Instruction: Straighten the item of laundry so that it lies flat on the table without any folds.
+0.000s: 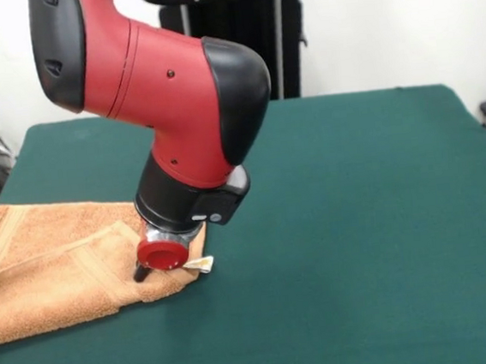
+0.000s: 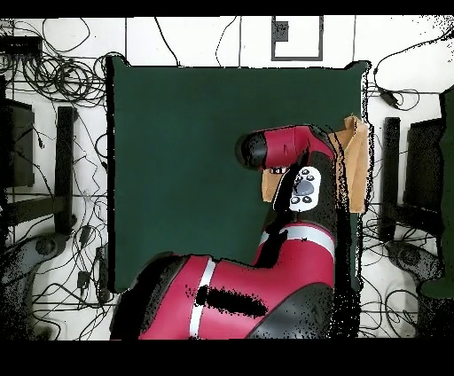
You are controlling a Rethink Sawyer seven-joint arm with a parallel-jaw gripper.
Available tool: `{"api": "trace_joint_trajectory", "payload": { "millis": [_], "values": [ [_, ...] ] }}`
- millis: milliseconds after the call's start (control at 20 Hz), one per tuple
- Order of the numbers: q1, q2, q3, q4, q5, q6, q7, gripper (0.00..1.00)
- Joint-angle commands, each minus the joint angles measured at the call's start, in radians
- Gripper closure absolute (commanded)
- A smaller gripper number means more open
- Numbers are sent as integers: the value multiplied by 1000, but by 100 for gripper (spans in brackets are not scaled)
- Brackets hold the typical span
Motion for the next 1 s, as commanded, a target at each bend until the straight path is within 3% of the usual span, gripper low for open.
{"api": "trace_joint_trajectory", "payload": {
  "millis": [50,1000],
  "values": [
    [46,66,175,22,85,-29,-64,100],
    [102,110,172,-27,190,5,72,100]
  ]
}}
